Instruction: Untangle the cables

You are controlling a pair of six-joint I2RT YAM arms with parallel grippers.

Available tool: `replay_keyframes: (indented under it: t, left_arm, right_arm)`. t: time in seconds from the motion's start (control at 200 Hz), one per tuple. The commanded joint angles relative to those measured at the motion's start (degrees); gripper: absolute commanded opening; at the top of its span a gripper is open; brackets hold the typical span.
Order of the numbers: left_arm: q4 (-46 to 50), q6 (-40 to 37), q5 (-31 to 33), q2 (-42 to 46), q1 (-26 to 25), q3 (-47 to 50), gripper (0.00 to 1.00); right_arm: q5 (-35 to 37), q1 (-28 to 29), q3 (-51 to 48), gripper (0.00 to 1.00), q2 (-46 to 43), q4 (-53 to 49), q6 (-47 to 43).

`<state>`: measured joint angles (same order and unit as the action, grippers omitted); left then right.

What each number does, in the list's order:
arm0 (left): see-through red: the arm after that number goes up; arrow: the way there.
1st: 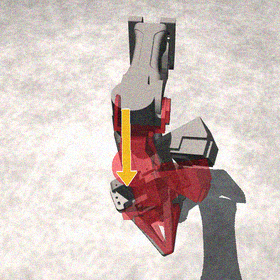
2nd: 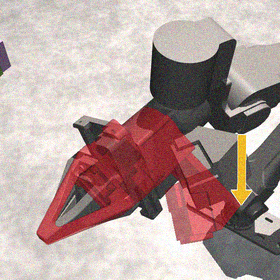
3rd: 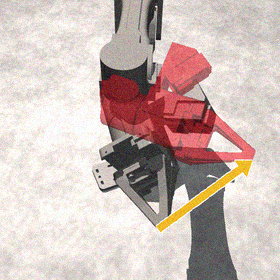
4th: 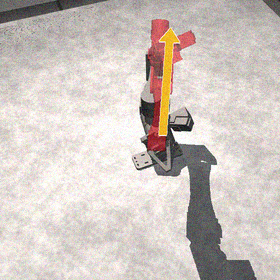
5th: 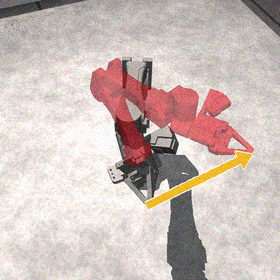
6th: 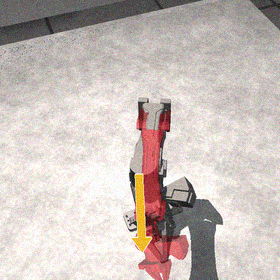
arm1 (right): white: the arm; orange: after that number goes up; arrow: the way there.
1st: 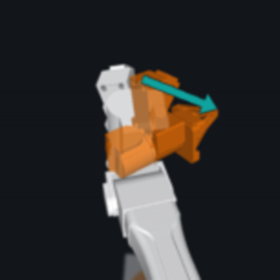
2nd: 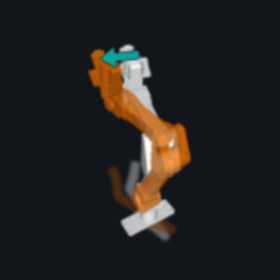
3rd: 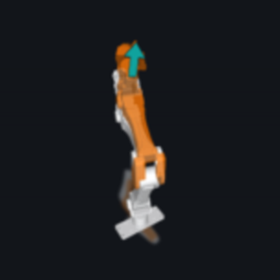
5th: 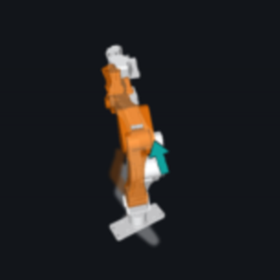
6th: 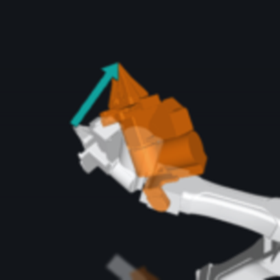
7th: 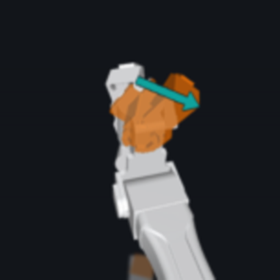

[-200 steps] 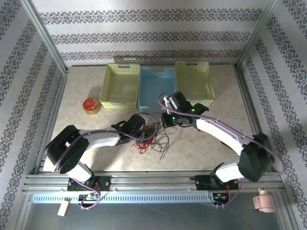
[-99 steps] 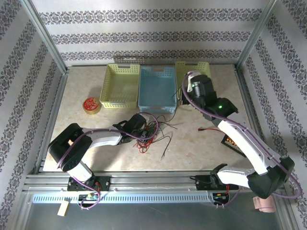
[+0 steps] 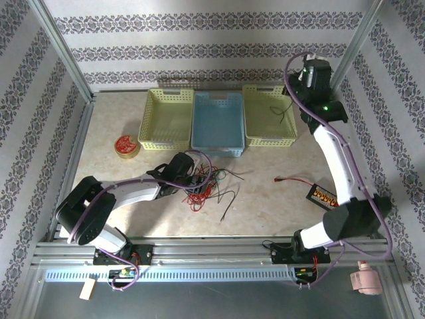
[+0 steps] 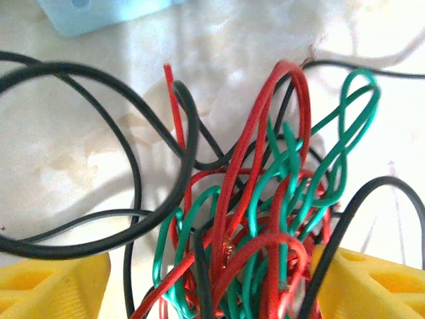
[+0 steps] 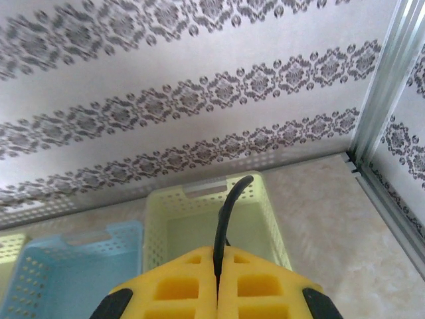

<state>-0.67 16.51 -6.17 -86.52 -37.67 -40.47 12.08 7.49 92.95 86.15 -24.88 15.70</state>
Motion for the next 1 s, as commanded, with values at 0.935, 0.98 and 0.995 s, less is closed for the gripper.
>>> replay_keyframes:
  t: [0.935, 0.98, 0.995]
  left_arm:
    - [1.8, 7.5, -0.9, 11.0, 5.3, -1.3, 1.00]
    - [2.1, 7.5, -0.7, 10.7, 5.4, -1.3, 1.00]
    - [2.3, 7.5, -0.6, 10.6, 5.5, -1.3, 1.00]
  right_arm:
    - [-6.2, -2.9, -5.9, 0.63, 16.2, 7.4, 7.2]
    - [-5.9, -1.3, -8.8, 0.62, 12.8, 7.8, 5.1]
    - [-5.8, -0.3, -9.8, 0.62, 11.7, 7.8, 4.2]
